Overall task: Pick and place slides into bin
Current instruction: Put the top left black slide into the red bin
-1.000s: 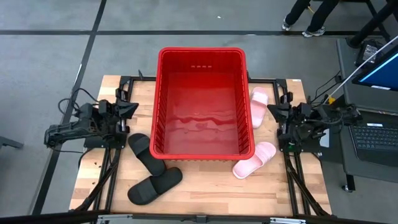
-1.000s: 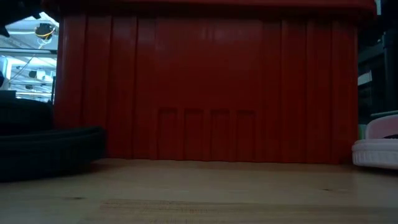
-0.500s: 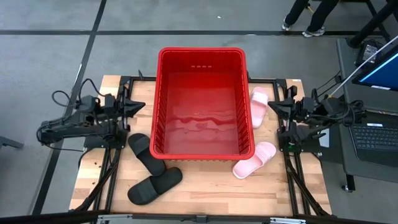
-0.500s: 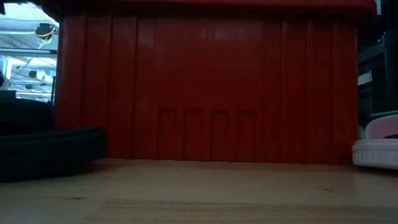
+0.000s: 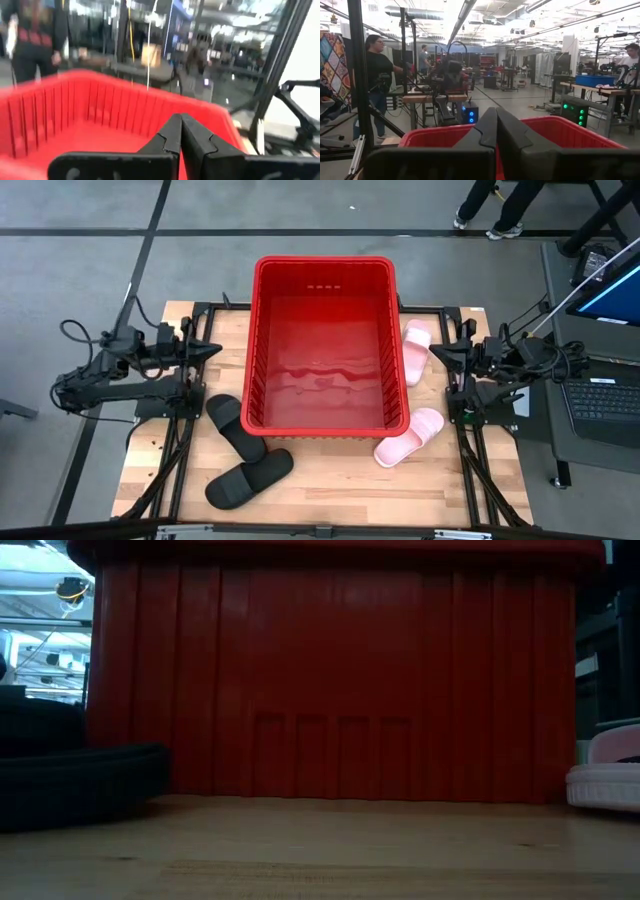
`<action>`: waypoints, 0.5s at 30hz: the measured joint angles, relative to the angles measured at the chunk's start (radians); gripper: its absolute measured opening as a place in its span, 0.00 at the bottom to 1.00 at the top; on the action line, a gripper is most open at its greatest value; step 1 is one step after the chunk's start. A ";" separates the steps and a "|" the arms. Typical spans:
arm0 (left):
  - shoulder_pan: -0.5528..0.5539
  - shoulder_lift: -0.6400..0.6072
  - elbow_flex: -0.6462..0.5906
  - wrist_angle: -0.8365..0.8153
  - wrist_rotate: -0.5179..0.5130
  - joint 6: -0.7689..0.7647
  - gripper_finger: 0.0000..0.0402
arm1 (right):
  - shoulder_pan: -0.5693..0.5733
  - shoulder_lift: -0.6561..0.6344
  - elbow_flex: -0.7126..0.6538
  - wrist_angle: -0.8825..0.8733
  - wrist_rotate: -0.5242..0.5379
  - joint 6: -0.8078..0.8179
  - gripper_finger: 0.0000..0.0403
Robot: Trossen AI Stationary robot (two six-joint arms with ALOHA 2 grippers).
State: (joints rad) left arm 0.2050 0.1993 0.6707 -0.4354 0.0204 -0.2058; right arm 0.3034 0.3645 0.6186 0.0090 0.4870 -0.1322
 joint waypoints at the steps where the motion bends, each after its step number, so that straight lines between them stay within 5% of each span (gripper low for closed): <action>1: 0.000 0.000 0.002 -0.029 0.013 -0.018 0.00 | 0.000 0.000 0.000 0.000 0.000 0.000 0.03; 6: 0.000 0.002 0.003 -0.040 0.150 -0.078 0.00 | 0.000 0.000 0.000 0.000 -0.001 0.000 0.03; 15: 0.000 0.005 0.008 -0.035 0.180 -0.060 0.00 | 0.000 0.000 0.000 0.014 -0.001 0.000 0.03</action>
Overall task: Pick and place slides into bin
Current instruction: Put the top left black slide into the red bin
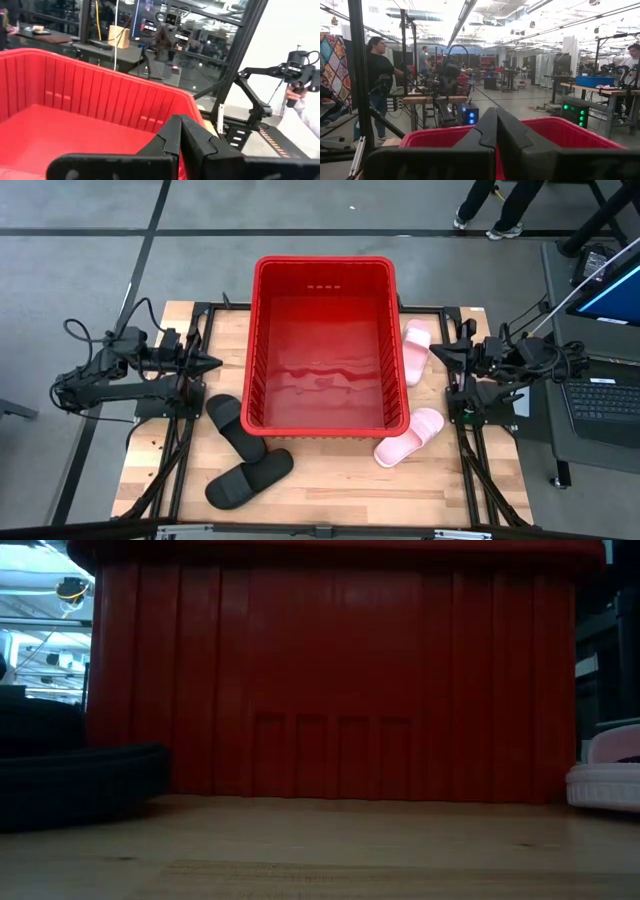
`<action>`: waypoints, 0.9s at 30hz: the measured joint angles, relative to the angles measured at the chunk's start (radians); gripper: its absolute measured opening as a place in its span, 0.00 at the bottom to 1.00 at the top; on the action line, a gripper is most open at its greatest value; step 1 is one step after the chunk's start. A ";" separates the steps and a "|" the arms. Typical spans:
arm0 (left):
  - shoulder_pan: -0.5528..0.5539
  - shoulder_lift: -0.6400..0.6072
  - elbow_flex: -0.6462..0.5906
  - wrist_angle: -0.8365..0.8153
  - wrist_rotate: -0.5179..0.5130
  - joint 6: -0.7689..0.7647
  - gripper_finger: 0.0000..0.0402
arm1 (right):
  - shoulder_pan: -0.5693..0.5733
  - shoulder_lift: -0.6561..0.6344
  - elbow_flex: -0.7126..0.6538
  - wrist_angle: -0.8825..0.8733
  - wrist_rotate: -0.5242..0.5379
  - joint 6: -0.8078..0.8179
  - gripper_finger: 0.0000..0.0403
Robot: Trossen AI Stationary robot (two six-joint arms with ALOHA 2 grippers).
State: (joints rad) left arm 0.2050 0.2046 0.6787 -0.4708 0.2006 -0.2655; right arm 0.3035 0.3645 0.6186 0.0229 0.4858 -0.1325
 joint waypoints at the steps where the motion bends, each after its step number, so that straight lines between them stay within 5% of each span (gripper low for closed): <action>1: 0.000 0.008 0.009 0.000 0.001 0.007 0.00 | 0.000 0.000 0.000 0.007 0.000 -0.003 0.03; 8: -0.003 0.168 0.159 -0.033 0.042 0.100 0.00 | 0.000 0.000 0.000 0.031 0.000 -0.004 0.03; 13: -0.029 0.315 0.336 -0.268 -0.029 0.115 0.00 | 0.000 0.000 0.000 0.023 -0.017 -0.006 0.03; 27: -0.270 0.780 0.807 -0.759 -0.136 -0.148 0.00 | 0.000 0.000 0.000 -0.012 -0.018 -0.058 0.03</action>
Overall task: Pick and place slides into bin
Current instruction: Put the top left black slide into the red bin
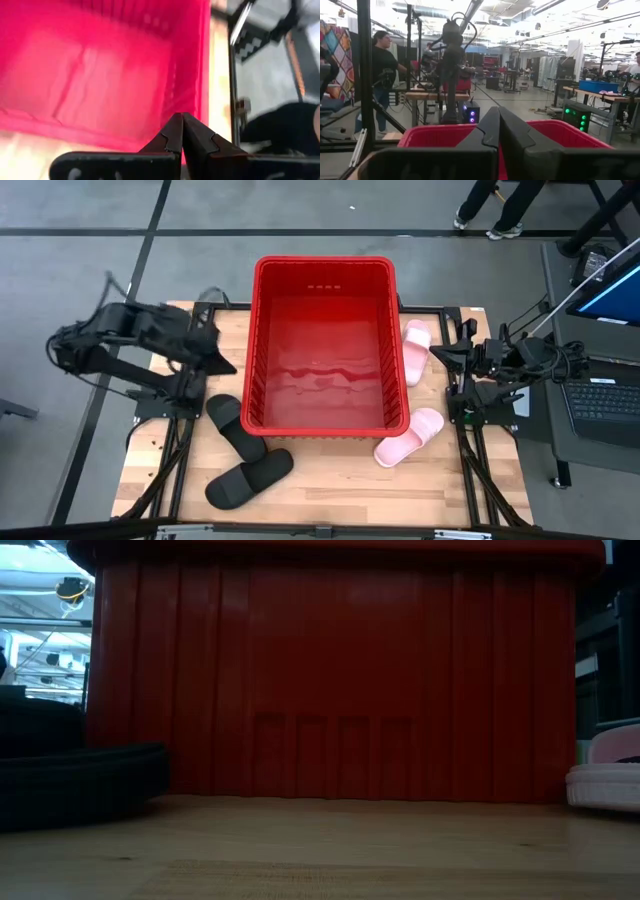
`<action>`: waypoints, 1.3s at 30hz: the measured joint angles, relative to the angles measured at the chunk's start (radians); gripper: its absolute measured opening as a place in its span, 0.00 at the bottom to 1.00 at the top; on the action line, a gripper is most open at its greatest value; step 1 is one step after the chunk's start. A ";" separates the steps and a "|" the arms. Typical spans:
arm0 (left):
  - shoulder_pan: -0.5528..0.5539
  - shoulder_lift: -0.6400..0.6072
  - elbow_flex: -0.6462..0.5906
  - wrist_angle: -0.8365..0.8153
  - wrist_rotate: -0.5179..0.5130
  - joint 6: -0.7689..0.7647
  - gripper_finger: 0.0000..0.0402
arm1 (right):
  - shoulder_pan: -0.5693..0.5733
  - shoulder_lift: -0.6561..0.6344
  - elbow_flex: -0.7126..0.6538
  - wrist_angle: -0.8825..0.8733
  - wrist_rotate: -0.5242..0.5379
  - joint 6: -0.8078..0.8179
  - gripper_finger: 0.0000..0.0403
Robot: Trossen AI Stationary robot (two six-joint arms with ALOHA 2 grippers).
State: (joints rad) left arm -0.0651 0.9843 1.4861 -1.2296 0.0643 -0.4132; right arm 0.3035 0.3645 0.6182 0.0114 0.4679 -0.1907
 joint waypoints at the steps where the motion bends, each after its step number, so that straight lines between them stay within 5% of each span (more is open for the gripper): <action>1: -0.026 0.029 0.019 -0.030 -0.004 -0.027 0.00 | 0.000 0.000 0.000 0.000 0.000 -0.004 0.03; 8: -0.214 0.178 0.168 -0.270 -0.144 -0.270 0.00 | 0.000 0.000 0.000 -0.012 0.000 -0.030 0.03; 18: -0.445 0.288 0.250 -0.343 -0.338 -0.573 0.00 | 0.000 0.000 0.000 -0.069 0.000 -0.028 0.03; 32: -0.523 0.385 0.136 -0.342 -0.204 -0.731 0.00 | 0.000 0.000 0.000 -0.098 0.000 -0.031 0.03; 39: -0.523 0.387 0.134 -0.342 -0.224 -0.830 0.00 | 0.000 0.000 0.000 -0.149 -0.001 -0.023 0.03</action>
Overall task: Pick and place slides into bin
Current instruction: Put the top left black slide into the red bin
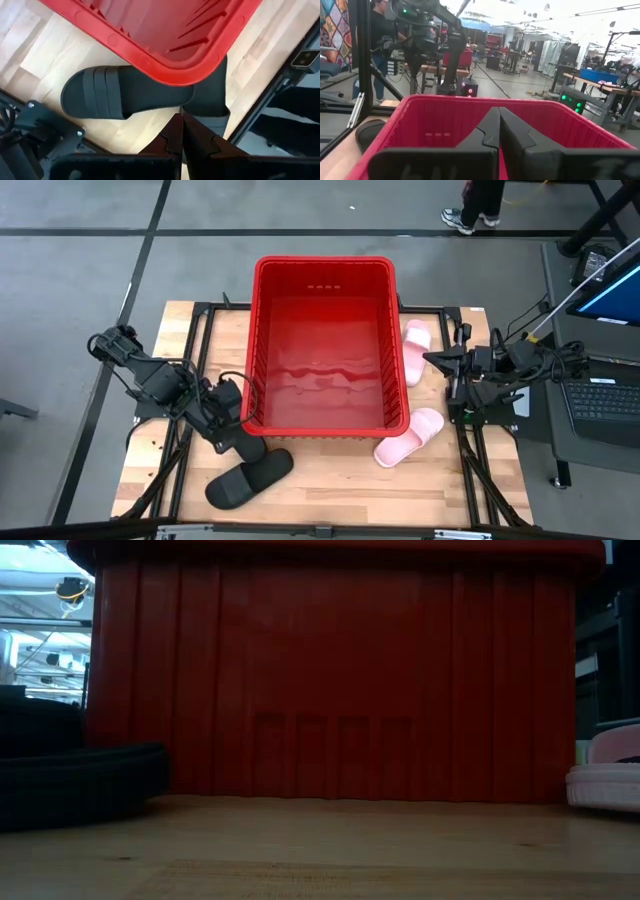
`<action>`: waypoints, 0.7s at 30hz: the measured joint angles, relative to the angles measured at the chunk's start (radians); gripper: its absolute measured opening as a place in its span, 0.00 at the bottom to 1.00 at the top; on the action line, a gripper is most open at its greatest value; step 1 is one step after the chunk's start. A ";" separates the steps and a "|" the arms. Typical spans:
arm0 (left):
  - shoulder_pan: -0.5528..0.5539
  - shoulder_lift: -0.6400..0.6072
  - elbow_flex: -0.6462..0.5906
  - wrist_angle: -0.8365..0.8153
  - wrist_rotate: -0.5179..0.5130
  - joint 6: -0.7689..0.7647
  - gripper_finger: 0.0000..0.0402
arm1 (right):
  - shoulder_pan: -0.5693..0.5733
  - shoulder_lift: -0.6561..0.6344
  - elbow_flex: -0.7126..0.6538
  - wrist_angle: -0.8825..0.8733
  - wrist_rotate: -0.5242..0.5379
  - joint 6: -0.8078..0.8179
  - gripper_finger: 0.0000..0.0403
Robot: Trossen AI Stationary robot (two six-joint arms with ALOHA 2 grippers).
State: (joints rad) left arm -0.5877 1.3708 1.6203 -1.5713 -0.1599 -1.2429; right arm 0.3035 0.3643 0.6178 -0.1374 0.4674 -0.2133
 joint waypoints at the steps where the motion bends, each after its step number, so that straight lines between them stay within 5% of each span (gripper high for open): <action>1: 0.000 0.000 0.000 0.000 -0.002 -0.001 0.00 | 0.000 0.000 0.000 0.001 0.000 0.004 0.03; 14: -0.037 0.000 0.000 0.000 -0.045 0.139 0.00 | 0.000 0.023 0.000 -0.008 -0.025 0.126 0.03; 21: -0.076 0.000 -0.004 0.001 -0.117 0.074 0.00 | 0.000 0.081 0.000 0.020 -0.025 0.150 0.03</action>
State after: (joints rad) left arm -0.6641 1.3706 1.6165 -1.5699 -0.2768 -1.1688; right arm 0.3035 0.4449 0.6178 -0.1175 0.4427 -0.0633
